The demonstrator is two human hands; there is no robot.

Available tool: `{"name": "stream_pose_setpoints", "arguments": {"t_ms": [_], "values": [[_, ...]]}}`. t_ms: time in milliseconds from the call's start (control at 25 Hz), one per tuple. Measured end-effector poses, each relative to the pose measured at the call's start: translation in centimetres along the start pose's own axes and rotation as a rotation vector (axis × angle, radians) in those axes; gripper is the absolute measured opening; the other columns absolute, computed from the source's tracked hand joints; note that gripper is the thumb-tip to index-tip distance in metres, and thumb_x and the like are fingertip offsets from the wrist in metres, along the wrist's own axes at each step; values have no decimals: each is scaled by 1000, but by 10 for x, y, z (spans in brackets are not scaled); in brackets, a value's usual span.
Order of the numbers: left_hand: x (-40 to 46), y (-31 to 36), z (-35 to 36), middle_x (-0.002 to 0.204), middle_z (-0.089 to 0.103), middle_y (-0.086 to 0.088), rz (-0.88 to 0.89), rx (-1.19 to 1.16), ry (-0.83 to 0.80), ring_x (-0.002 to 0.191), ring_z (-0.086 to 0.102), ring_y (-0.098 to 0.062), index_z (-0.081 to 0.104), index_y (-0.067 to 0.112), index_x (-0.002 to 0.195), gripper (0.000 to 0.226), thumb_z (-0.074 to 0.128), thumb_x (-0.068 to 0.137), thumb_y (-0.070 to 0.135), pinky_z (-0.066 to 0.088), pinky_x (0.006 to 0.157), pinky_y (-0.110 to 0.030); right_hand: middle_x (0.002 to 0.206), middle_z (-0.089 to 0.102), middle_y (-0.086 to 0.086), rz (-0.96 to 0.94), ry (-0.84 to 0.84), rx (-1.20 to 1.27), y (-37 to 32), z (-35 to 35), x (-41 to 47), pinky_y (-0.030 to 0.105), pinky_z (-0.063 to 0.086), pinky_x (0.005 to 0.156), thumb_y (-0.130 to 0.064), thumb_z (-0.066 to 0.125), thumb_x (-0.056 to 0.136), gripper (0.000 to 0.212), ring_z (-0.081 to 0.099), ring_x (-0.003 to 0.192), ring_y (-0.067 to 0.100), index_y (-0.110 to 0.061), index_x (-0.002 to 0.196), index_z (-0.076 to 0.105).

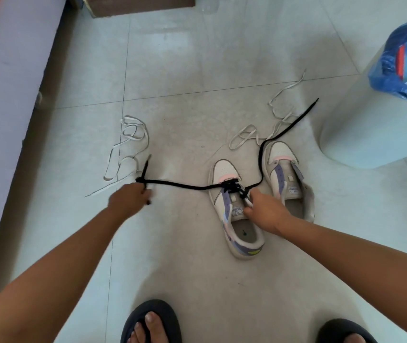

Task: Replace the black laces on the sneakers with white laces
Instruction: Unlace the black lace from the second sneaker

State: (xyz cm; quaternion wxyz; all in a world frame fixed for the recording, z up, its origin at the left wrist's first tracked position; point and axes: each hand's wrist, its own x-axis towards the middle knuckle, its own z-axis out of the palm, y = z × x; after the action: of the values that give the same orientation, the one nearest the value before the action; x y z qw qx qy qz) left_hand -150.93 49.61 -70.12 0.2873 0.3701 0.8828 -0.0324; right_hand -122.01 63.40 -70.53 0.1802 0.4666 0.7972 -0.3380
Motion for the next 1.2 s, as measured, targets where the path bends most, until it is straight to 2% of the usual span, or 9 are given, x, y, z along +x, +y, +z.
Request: {"name": "stream_pose_setpoints", "arguments": {"t_ms": [120,320,440,520,640,840,1000,1120,1200], "values": [[-26,67,20,73,63,0,191,-230,-70,75,60,-22,56,16,66,44,43,95,47,42,69,-32,80,47,0,-10,4,3,-5,1,0,32,34,62,-32,48,91,22,48,75,24,-18,95,31],[-47,144,28,92,57,1,467,-106,-74,80,54,-19,48,17,103,22,51,91,35,38,63,-30,82,51,-1,-32,16,52,-7,1,-3,33,39,63,-36,51,88,26,52,77,22,-19,97,33],[-55,158,38,102,56,-7,372,39,-137,91,59,-27,36,10,117,45,55,86,35,40,66,-32,77,52,-3,-28,26,218,-8,-4,1,32,40,61,-37,54,87,31,53,74,18,-19,106,36],[-61,155,49,103,59,-9,305,11,-188,92,60,-30,32,9,120,44,53,89,32,40,66,-32,80,52,-2,60,-8,456,-9,-7,6,28,41,61,-34,58,87,33,52,73,14,-18,110,41],[-64,145,53,103,62,-11,327,-48,-223,89,61,-31,31,10,121,43,52,91,33,43,68,-34,81,52,2,247,-77,900,-12,-9,12,25,42,62,-30,65,86,26,48,70,12,-13,99,51],[-58,133,45,98,60,-8,391,41,-159,83,57,-27,36,13,113,35,51,90,34,36,62,-31,77,51,7,375,-5,1081,-34,-12,15,26,35,58,-11,61,85,3,42,63,14,-9,85,58],[-56,127,42,108,57,-9,443,103,-120,93,58,-30,39,15,120,35,49,92,32,41,66,-35,76,53,5,101,30,1057,-79,-61,19,23,35,57,-6,52,88,11,46,69,13,-10,79,56],[-57,124,45,110,55,-8,467,110,-106,91,58,-28,39,17,124,35,47,93,31,43,68,-34,82,58,-2,-256,42,937,-125,-100,19,19,41,61,-13,55,91,18,51,71,7,-7,107,61],[-57,122,45,110,54,-8,470,96,-98,90,57,-27,40,18,125,35,47,93,30,41,67,-31,93,55,-3,-446,34,677,-148,-111,21,15,41,63,-15,53,91,31,50,76,7,-11,122,56]]}}
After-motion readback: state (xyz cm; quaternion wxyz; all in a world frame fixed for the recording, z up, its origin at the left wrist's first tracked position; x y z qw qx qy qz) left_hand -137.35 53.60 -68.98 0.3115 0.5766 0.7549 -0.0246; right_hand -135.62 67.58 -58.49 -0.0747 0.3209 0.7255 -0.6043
